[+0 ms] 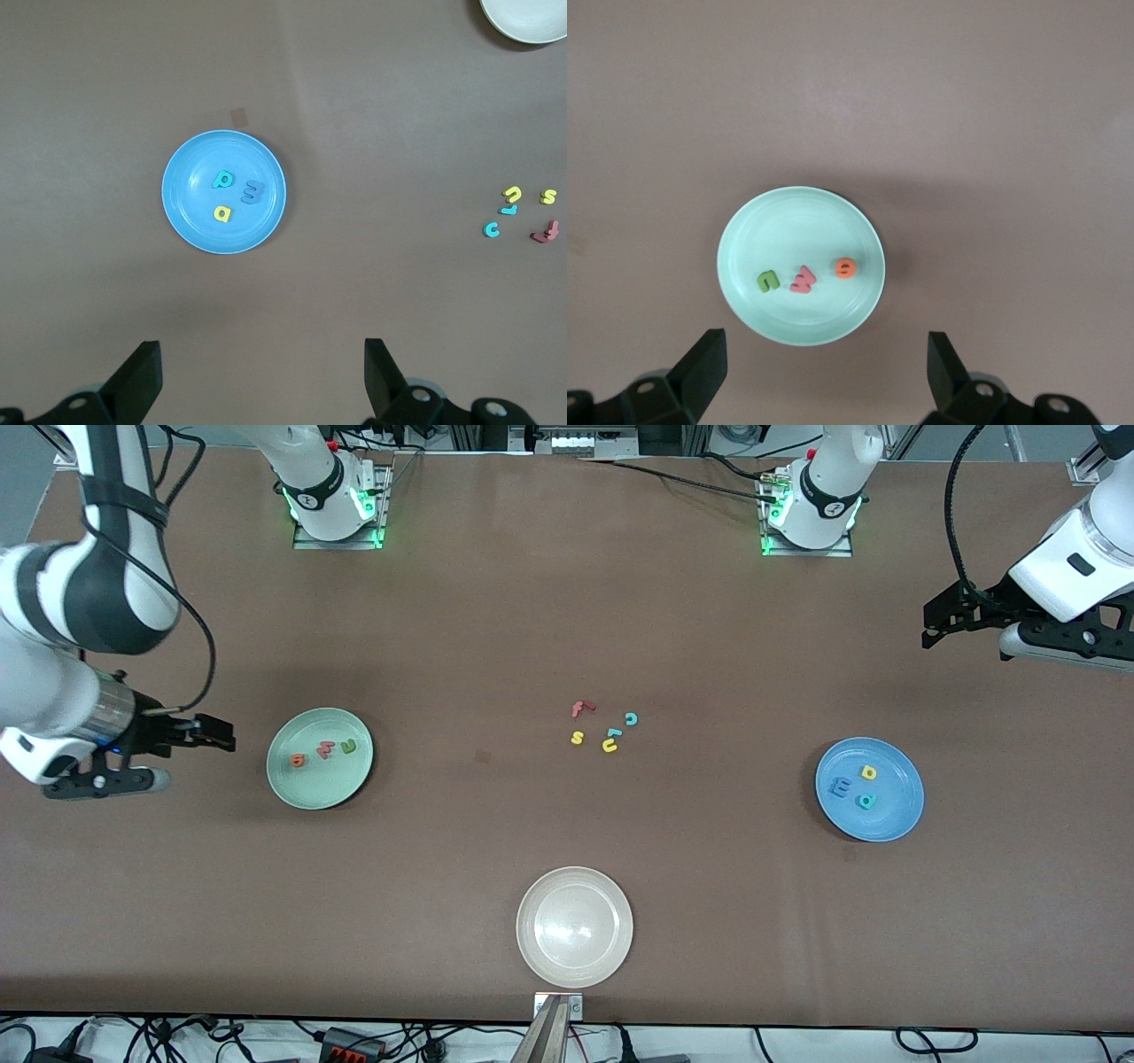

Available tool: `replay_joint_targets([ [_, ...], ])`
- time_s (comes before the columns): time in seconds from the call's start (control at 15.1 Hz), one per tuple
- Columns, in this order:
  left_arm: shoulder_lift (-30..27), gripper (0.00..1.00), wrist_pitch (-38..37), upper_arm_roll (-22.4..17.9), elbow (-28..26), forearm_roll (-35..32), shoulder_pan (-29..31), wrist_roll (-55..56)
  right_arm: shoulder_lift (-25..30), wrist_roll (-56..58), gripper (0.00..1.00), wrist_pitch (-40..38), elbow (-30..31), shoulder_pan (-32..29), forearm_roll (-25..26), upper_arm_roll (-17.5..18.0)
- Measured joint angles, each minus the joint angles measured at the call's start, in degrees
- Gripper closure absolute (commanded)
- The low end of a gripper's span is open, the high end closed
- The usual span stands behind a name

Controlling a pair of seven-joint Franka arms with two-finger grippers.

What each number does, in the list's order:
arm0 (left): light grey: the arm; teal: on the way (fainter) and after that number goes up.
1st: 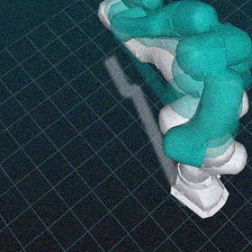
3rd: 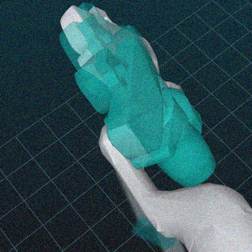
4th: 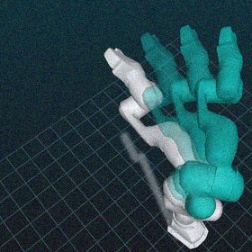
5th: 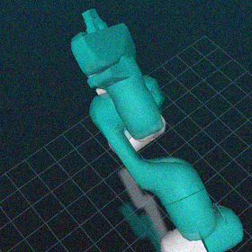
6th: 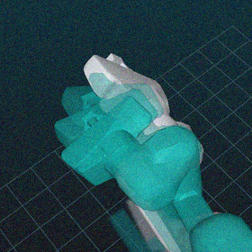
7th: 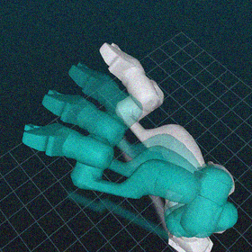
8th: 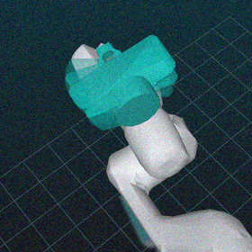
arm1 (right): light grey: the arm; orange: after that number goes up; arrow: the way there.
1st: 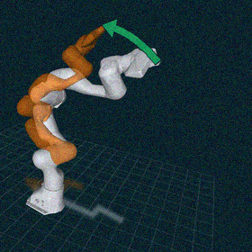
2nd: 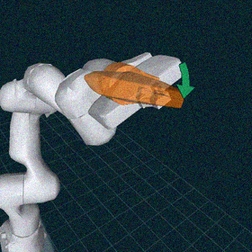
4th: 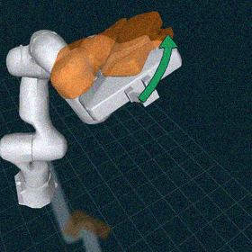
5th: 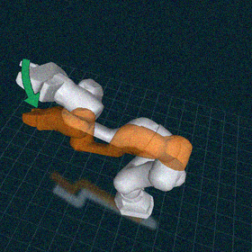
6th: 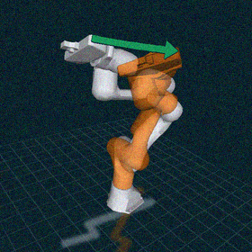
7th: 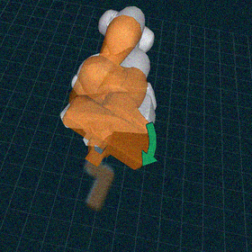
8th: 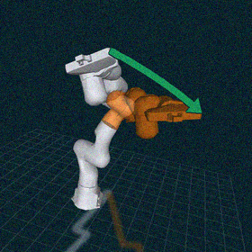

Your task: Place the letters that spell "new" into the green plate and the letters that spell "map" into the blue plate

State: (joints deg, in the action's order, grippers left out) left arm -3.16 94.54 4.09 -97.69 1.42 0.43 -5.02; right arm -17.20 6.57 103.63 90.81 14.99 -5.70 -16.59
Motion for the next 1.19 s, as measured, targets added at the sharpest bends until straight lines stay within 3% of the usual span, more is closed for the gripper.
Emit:
replay_joint_targets([
  [0.4,0.0,0.0,-0.06,0.23,0.01,0.0,0.0,0.0,0.73,-3.58,0.0,-9.09,-9.46,0.12,0.09,-1.76],
  [0.73,0.0,0.0,-0.24,0.25,0.01,0.0,0.0,0.0,2.48,-3.16,0.0,-10.25,-10.4,-0.1,0.07,-3.68],
  [0.86,0.0,0.0,-0.36,0.27,0.01,0.0,0.0,0.0,3.53,-3.21,0.0,-10.26,-10.43,-2.86,0.12,-0.7],
  [1.06,0.0,0.0,-0.57,0.28,0.01,0.0,0.0,0.0,4.59,-3.2,0.0,-10.46,-10.39,-12.67,2.07,9.22],
  [1.19,0.0,0.0,-0.7,0.28,0.01,0.0,0.0,0.0,5.22,-3.19,0.0,-10.94,-9.91,-14.6,2.65,10.98],
])
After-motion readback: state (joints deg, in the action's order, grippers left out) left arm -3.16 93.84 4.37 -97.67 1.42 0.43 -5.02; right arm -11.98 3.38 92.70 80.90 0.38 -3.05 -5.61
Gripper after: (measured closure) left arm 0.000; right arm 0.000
